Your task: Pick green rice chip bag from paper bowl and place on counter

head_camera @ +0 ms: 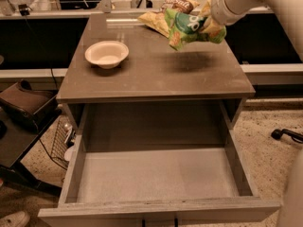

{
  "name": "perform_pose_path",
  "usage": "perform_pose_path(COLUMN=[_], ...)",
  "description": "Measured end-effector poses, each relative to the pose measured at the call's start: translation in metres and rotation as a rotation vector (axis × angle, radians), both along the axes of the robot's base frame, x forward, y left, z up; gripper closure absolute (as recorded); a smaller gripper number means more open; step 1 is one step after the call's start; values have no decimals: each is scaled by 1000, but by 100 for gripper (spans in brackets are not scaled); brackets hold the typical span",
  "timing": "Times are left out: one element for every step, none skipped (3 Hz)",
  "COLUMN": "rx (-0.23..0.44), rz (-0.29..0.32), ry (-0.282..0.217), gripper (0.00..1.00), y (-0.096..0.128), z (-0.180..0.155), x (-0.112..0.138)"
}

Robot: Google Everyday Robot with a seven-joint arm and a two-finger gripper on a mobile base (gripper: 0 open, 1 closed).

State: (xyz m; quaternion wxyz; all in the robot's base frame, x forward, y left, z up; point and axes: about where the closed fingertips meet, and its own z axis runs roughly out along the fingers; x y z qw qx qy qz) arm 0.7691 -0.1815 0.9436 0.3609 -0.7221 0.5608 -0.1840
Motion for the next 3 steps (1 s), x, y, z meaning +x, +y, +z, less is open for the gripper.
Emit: perform_pose_path(rx=[3,5,5], rz=[-16,-18,-14], ry=[-14,-13,-7], gripper=[74,51,20], y=[-11,-12,-9], z=[-4,-6,-11], x=[0,1,2])
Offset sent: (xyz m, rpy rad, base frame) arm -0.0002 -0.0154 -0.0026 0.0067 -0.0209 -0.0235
